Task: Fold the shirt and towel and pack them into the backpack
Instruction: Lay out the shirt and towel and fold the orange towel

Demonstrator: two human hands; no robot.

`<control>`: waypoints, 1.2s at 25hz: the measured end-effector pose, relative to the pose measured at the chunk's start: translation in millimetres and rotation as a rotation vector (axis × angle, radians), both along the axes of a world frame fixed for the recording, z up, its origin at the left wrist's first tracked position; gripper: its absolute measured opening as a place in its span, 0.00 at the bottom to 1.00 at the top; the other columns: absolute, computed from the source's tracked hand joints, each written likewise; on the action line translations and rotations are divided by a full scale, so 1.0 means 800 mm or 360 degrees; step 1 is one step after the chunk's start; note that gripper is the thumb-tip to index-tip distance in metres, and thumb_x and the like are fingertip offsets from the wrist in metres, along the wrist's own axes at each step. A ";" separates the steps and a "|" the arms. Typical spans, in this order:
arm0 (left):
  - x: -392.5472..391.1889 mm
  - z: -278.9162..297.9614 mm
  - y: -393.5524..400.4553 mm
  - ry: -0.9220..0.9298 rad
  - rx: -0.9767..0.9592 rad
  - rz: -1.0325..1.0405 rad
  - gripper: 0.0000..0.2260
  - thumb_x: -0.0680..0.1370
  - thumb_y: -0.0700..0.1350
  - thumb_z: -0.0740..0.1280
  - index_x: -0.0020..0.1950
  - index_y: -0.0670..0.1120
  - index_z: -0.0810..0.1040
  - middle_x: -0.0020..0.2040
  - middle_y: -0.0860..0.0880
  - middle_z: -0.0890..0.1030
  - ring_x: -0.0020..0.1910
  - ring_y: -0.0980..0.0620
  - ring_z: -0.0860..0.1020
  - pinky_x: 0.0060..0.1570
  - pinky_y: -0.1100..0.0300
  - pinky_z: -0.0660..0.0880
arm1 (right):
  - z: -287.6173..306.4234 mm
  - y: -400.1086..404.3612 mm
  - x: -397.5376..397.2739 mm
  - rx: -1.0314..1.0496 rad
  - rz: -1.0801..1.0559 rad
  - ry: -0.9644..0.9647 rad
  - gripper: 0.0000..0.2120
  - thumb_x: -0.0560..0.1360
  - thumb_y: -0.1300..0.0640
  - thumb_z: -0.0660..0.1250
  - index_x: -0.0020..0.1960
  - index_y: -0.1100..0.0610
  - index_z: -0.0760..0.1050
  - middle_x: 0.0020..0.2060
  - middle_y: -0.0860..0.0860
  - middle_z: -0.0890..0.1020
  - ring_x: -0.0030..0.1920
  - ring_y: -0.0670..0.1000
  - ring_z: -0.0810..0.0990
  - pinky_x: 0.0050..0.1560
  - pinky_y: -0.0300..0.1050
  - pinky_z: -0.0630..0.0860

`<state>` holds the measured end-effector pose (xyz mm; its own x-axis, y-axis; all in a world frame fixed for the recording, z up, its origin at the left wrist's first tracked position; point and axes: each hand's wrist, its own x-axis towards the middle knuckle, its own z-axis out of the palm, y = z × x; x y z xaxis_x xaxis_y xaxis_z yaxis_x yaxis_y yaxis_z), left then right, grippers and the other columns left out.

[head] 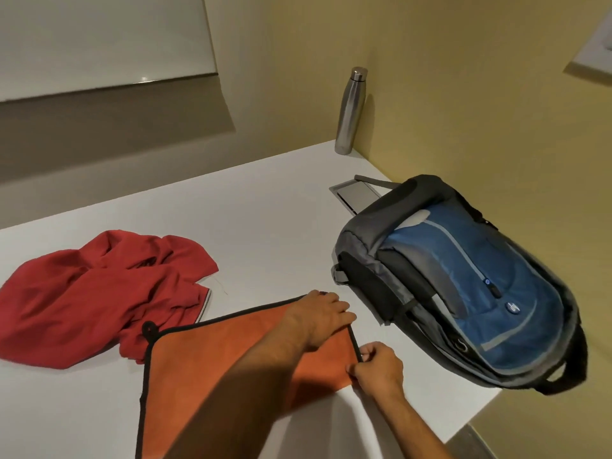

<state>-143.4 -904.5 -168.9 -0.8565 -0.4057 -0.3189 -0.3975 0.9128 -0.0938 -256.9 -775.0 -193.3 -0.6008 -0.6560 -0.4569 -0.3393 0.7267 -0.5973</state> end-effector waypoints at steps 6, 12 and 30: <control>-0.054 -0.011 0.008 -0.0200 0.0209 -0.0255 0.35 0.72 0.43 0.72 0.76 0.56 0.61 0.73 0.47 0.69 0.74 0.44 0.62 0.76 0.41 0.52 | -0.006 -0.001 -0.013 -0.0055 -0.0225 -0.0280 0.18 0.62 0.66 0.75 0.48 0.53 0.76 0.43 0.53 0.81 0.44 0.54 0.80 0.45 0.50 0.82; -0.053 0.000 -0.021 -0.0335 0.0046 -0.0172 0.16 0.74 0.44 0.71 0.61 0.53 0.75 0.64 0.47 0.76 0.69 0.44 0.66 0.75 0.40 0.50 | 0.001 0.006 -0.020 -0.0045 -0.0335 -0.0466 0.14 0.62 0.68 0.78 0.43 0.57 0.80 0.40 0.55 0.83 0.41 0.54 0.82 0.33 0.42 0.79; -0.028 0.098 -0.022 0.0544 0.0038 0.0218 0.10 0.78 0.48 0.67 0.59 0.55 0.81 0.51 0.51 0.79 0.51 0.50 0.77 0.45 0.55 0.75 | 0.099 0.059 -0.060 -0.0561 -0.0180 -0.0036 0.11 0.65 0.69 0.77 0.35 0.53 0.82 0.28 0.45 0.82 0.33 0.43 0.80 0.34 0.35 0.73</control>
